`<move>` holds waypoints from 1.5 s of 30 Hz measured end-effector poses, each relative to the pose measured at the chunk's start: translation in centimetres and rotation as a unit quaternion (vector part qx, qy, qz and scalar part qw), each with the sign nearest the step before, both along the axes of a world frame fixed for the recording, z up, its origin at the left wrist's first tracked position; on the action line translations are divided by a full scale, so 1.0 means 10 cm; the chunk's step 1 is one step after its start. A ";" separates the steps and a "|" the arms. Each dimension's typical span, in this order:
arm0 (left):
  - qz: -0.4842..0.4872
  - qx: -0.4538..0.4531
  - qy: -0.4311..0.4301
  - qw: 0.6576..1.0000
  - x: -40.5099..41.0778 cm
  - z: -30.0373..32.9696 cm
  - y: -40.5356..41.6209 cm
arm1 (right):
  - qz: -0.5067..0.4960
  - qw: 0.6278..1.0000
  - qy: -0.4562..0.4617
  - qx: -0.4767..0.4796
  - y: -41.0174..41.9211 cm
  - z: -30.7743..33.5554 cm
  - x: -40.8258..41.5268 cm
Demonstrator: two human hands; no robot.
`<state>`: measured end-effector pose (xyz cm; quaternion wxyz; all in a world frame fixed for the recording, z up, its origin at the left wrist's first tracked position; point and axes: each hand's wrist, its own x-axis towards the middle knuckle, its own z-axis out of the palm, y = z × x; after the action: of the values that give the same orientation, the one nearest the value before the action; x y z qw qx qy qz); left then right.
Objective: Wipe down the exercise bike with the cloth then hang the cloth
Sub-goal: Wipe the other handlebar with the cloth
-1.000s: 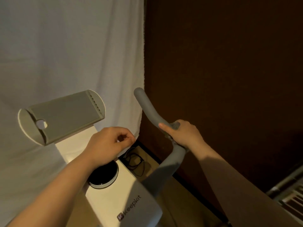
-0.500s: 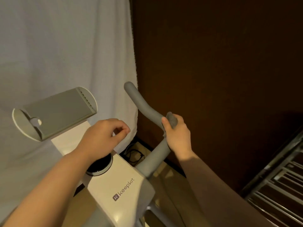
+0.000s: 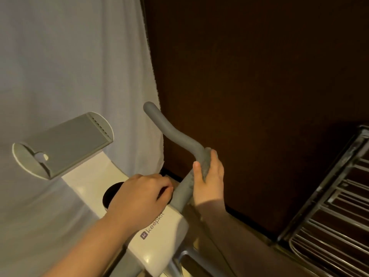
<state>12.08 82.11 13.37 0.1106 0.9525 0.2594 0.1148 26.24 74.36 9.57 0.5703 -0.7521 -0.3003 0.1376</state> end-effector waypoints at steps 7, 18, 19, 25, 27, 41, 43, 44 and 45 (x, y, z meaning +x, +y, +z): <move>0.013 0.000 0.001 1.000 -0.01 0.02 0.00 | 0.135 0.948 -0.286 -0.039 0.00 0.01 0.31; -0.080 -0.057 0.068 0.993 -0.25 0.15 0.18 | 0.279 0.881 -0.379 -0.055 -0.09 0.14 0.22; -0.081 -0.063 0.067 0.992 -0.25 0.16 0.18 | 0.309 0.865 -0.391 -0.056 -0.11 0.15 0.19; -0.074 -0.073 0.059 0.993 -0.25 0.18 0.16 | 0.235 0.898 -0.370 -0.047 -0.05 0.10 0.21; -0.070 -0.075 0.049 0.994 -0.24 0.17 0.16 | 0.244 0.894 -0.375 -0.017 -0.11 0.01 0.03; -0.060 -0.049 0.064 0.995 -0.23 0.14 0.17 | 0.255 0.878 -0.405 0.024 -0.02 0.01 0.47; -0.053 -0.050 0.054 0.996 -0.22 0.12 0.15 | 0.184 0.915 -0.351 0.075 -0.06 -0.11 0.28; -0.044 -0.051 0.045 0.997 -0.21 0.11 0.14 | 0.183 0.908 -0.366 0.090 -0.09 -0.20 0.21; -0.032 -0.052 0.039 0.997 -0.19 0.10 0.13 | 0.210 0.890 -0.396 0.088 -0.11 -0.23 0.23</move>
<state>10.19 83.42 14.40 0.1530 0.9570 0.2387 0.0609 28.53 73.28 7.27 0.4255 -0.6107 -0.6628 -0.0823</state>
